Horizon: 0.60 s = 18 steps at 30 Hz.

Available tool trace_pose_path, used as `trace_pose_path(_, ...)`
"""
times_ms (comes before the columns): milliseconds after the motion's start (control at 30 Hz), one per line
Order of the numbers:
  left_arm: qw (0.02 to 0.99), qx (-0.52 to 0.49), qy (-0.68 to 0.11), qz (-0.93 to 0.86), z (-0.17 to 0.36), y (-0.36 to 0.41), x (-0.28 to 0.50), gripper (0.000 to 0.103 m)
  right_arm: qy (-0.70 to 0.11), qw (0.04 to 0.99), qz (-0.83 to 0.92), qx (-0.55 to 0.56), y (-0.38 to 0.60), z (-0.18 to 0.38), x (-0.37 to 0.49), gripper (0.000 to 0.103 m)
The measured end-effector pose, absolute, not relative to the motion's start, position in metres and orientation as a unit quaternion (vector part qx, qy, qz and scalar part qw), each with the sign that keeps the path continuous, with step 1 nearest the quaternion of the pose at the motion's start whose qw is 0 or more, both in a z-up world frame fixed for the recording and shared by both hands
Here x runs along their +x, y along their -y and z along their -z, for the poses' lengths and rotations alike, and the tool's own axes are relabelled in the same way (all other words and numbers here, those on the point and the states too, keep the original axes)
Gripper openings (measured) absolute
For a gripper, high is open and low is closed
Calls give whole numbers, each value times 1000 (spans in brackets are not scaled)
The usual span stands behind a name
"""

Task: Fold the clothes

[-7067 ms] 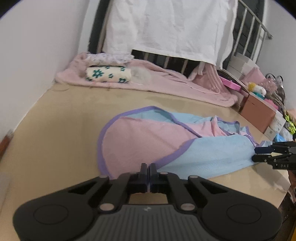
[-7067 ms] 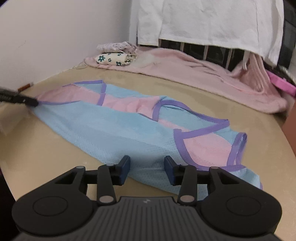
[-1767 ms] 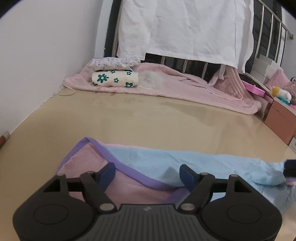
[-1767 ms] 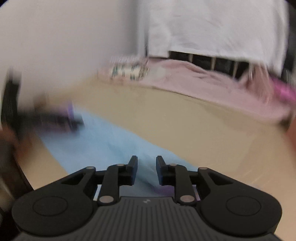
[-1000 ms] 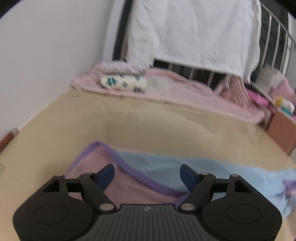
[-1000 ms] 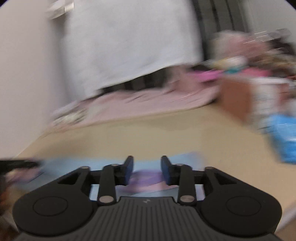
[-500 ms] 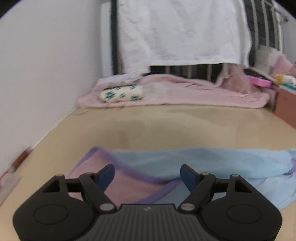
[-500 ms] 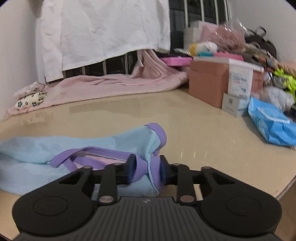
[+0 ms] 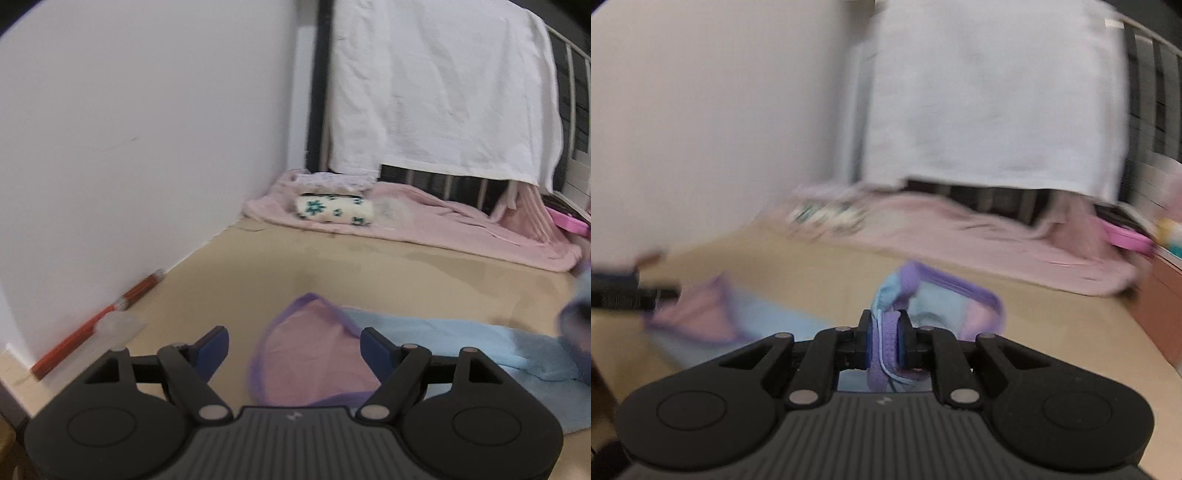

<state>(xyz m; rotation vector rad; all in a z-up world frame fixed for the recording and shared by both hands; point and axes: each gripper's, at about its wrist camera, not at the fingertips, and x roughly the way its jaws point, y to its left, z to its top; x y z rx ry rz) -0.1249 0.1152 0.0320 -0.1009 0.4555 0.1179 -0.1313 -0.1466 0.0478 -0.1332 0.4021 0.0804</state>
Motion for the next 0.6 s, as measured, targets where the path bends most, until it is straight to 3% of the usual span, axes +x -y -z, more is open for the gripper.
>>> trace_pose_path(33,971,-56,-226,-62,-32,-119,-128,78,-213,973,-50,-76,133,-42,-124,15)
trace_pose_path(167,970,-56,-227,-60,-32,-128,-141,78,-267,952,-89,-118,78,-20,-96,51)
trace_pose_path(233,969,-61,-232,-68,-29,-131,-143,78,-264,952,-124,-88,86,-31,-106,69)
trace_pose_path(267,967,-66,-236,-70,-27,-132,-144,78,-261,953,-133,-73,93,-41,-112,70)
trace_pose_path(400,959,-82,-258,-79,-20,-136,-145,78,-237,955,-171,-55,131,-83,-134,69)
trace_pose_path(433,958,-84,-263,-80,-19,-136,-145,78,-240,953,-175,-58,144,-90,-134,64)
trace_pose_path(500,955,-94,-269,-82,-16,-137,-144,78,-259,949,-166,-63,168,-93,-124,41)
trace_pose_path(567,952,-104,-275,-85,-15,-136,-142,78,-297,943,-138,-55,187,-79,-98,12)
trace_pose_path(600,951,-108,-276,-87,-15,-136,-143,78,-320,936,-138,-52,189,-66,-85,12)
